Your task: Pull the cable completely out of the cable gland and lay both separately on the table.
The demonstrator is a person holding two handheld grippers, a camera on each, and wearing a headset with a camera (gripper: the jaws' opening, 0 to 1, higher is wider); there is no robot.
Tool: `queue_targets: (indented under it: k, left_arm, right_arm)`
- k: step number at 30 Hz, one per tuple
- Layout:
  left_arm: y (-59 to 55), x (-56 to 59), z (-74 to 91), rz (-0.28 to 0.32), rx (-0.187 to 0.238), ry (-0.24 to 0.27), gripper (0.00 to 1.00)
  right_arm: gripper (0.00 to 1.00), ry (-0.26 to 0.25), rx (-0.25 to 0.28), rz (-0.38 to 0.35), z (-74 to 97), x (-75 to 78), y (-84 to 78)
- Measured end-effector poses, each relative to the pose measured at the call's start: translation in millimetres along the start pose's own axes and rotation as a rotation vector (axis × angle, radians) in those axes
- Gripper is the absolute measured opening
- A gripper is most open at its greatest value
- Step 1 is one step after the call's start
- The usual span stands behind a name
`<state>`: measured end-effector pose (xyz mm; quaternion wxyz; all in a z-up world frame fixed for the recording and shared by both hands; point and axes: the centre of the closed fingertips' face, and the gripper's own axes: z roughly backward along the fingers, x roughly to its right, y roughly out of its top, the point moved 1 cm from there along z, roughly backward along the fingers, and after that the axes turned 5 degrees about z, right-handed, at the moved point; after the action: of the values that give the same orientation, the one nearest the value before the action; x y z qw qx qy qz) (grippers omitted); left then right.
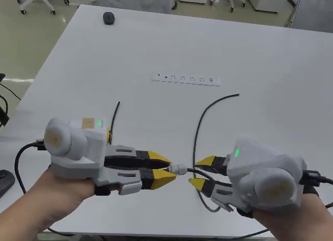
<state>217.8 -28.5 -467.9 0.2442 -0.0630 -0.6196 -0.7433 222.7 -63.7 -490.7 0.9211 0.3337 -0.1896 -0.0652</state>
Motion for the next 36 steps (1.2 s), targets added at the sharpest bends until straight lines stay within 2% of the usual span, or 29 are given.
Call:
queue_targets:
  k: [8,15,22,28,31,32,36]
  left_arm:
    - [-2.8,0.0,-1.6,-0.006,-0.013,0.006,0.15]
    - [-3.6,0.7,-5.2,-0.012,-0.022,0.008,0.15]
    - [-2.2,-1.4,-9.2,-0.011,-0.017,0.018,0.15]
    - [-4.9,-8.0,-9.6,-0.008,-0.025,0.037,0.15]
    - [-4.5,-11.1,-9.8,-0.008,-0.023,0.049,0.15]
    - [-4.4,-12.2,-10.3,-0.007,-0.024,0.053,0.15]
    - [-5.6,-16.1,-12.9,-0.004,-0.028,0.064,0.15]
  right_arm:
    - [0.01,-0.005,-0.008,0.05,0.8,0.5,3.7]
    - [0.0,-0.005,-0.009,0.044,0.8,-0.7,-1.3]
    - [0.0,-0.025,-0.008,-0.037,1.5,5.6,-8.6]
    - [0.0,-0.037,-0.019,-0.097,-2.4,12.8,-23.3]
    - [0.0,-0.053,-0.007,-0.152,-2.9,20.5,-30.9]
    - [0.0,-0.043,-0.01,-0.193,-3.5,21.2,-35.8]
    - [0.0,-0.05,-0.008,-0.255,-4.4,28.1,-50.8]
